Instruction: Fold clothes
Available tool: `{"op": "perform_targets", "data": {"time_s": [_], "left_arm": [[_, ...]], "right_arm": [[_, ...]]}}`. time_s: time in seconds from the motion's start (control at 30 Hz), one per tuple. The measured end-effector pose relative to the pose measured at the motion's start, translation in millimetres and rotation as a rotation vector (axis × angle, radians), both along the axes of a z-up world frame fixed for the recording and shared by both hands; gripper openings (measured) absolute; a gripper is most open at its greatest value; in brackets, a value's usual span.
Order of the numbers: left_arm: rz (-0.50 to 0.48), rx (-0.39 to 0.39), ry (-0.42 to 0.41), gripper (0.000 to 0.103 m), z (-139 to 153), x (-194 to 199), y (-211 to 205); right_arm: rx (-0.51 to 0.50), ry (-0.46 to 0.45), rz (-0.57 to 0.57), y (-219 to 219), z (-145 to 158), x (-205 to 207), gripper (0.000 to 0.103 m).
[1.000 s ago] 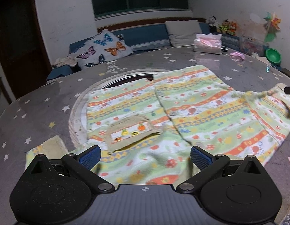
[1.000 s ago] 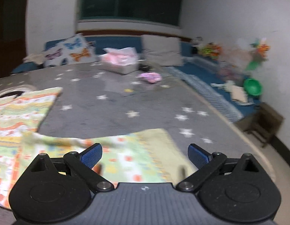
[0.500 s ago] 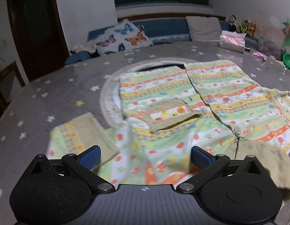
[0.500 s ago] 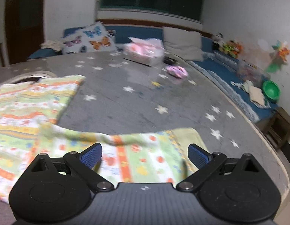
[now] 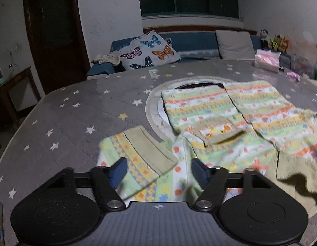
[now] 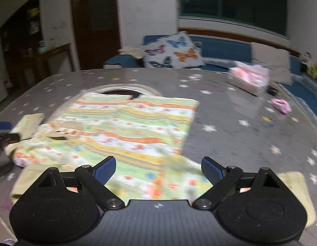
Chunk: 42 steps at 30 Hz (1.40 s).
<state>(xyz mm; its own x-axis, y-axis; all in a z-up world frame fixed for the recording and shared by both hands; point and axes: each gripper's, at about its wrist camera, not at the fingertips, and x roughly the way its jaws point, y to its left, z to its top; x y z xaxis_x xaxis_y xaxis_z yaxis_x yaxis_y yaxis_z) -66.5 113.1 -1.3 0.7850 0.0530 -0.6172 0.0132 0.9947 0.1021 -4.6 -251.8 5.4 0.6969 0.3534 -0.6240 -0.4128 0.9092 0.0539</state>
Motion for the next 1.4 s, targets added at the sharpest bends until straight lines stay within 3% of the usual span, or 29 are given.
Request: {"op": "perform_targets", "data": {"time_s": [0.3, 0.43, 0.53, 0.77, 1.07, 1.27, 1.4], "left_arm": [[-0.047, 0.011, 0.051, 0.053, -23.5, 28.8, -3.6], [-0.034, -0.012, 0.037, 0.021, -23.0, 29.1, 7.0], [-0.002, -0.028, 0.015, 0.012, -20.2, 25.0, 18.8], [0.231, -0.024, -0.093, 0.010, 2.0, 13.0, 71.2], [0.442, -0.006, -0.113, 0.009, 0.7, 3.6, 125.4], [0.509, 0.095, -0.056, 0.009, -13.9, 6.8, 134.3], [0.462, 0.061, -0.025, 0.010, -13.7, -4.1, 125.9]], "right_arm": [[0.006, 0.037, 0.146, 37.6, -4.0, -4.1, 0.088], [0.012, 0.056, 0.202, 47.2, -3.5, -8.0, 0.086], [0.014, 0.068, 0.244, 54.4, -2.0, -12.0, 0.084], [-0.010, 0.080, 0.404, 76.0, 4.0, -34.0, 0.079], [-0.050, 0.095, 0.633, 114.2, 3.0, -70.6, 0.072], [-0.099, 0.114, 0.673, 124.3, -5.1, -82.3, 0.068], [-0.094, 0.086, 0.686, 128.1, 0.0, -86.5, 0.064]]}}
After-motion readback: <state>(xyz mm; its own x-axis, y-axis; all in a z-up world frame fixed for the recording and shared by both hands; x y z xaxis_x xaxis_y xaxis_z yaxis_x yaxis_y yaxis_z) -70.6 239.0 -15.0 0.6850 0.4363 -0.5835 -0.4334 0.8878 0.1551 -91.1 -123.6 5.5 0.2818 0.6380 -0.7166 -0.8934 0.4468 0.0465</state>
